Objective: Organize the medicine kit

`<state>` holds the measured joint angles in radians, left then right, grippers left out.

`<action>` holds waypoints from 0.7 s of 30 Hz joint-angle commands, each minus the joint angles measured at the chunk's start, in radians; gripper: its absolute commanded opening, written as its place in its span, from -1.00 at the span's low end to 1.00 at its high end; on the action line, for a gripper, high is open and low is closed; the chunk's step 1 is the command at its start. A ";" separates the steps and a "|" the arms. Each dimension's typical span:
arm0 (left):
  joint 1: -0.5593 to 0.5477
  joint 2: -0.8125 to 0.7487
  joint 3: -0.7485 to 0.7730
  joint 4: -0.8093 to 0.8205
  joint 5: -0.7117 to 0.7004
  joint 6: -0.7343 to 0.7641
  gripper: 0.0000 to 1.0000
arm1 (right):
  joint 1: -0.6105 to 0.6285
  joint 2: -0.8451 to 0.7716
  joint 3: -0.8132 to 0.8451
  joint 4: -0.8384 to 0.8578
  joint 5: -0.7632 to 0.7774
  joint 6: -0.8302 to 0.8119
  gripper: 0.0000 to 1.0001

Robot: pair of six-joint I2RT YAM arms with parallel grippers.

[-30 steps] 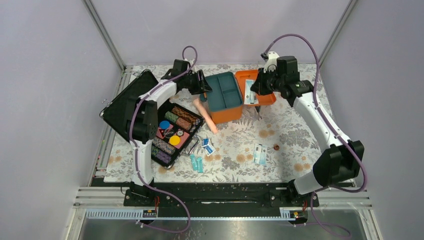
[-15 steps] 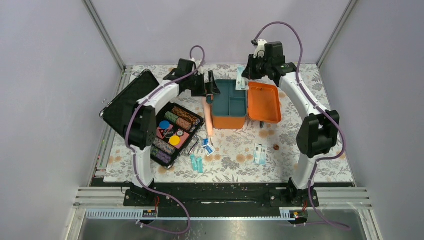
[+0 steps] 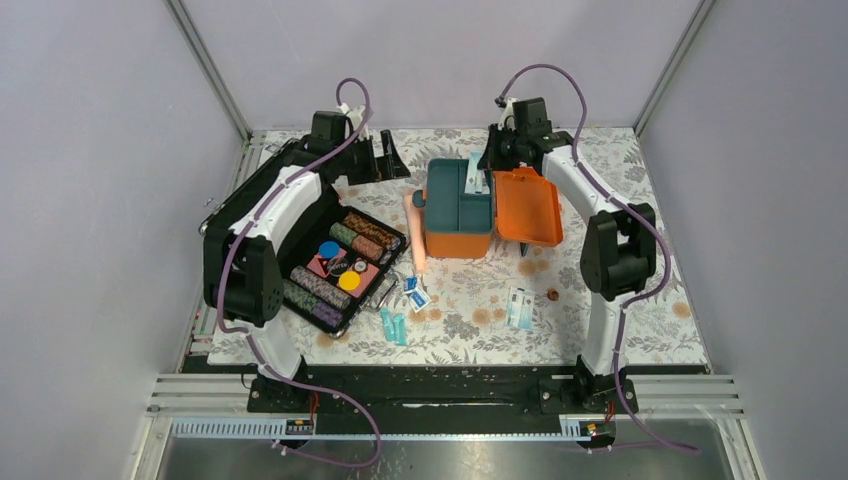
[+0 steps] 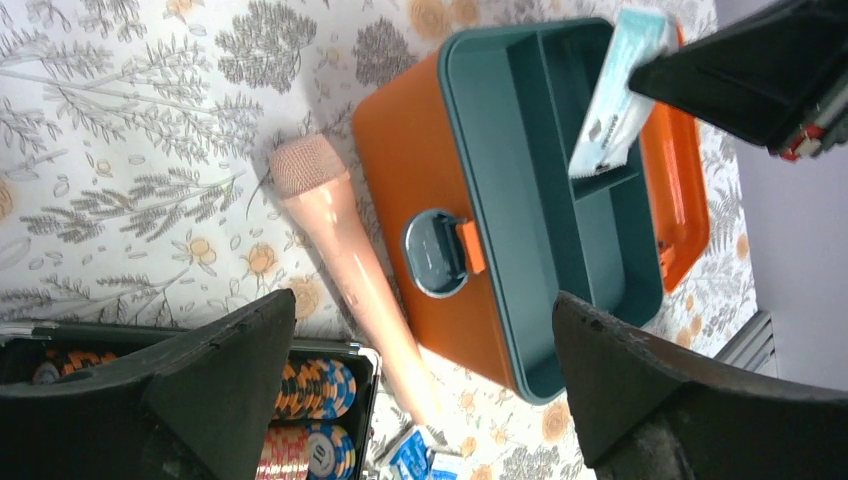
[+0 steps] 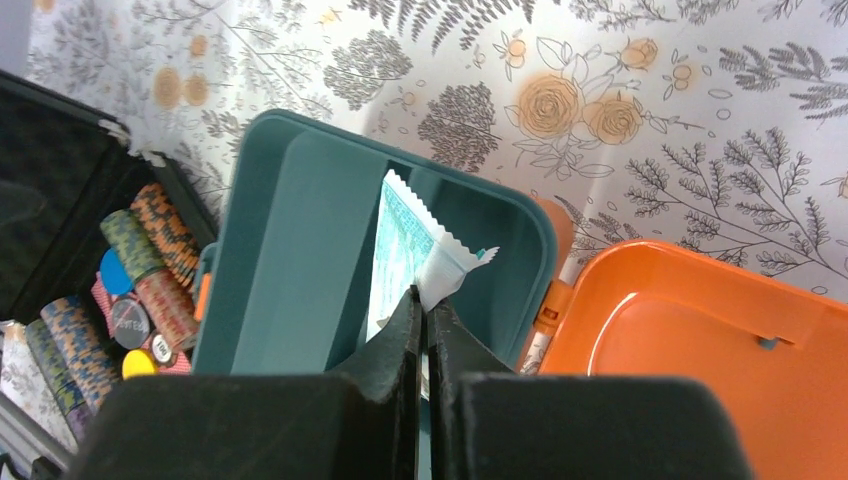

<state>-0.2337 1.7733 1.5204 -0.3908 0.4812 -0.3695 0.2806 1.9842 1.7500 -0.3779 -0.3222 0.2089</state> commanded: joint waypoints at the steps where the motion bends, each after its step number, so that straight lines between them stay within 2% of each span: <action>1: -0.004 -0.051 -0.028 0.019 -0.024 0.023 0.98 | 0.022 0.056 0.066 0.013 0.047 0.029 -0.91; 7: -0.004 -0.079 -0.050 0.007 -0.048 0.042 0.98 | 0.035 0.071 0.084 -0.027 0.136 0.033 -0.11; 11: -0.004 -0.098 -0.070 0.008 -0.057 0.049 0.98 | 0.036 0.012 0.068 -0.032 0.175 0.046 0.09; 15: -0.004 -0.104 -0.072 0.008 -0.060 0.052 0.98 | 0.035 -0.034 0.067 -0.027 0.177 0.074 0.09; 21: -0.003 -0.090 -0.065 0.008 -0.057 0.044 0.98 | 0.050 -0.016 0.097 0.007 0.133 0.078 -0.34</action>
<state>-0.2375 1.7191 1.4544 -0.4133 0.4389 -0.3359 0.3134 2.0045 1.7866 -0.4065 -0.1822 0.2768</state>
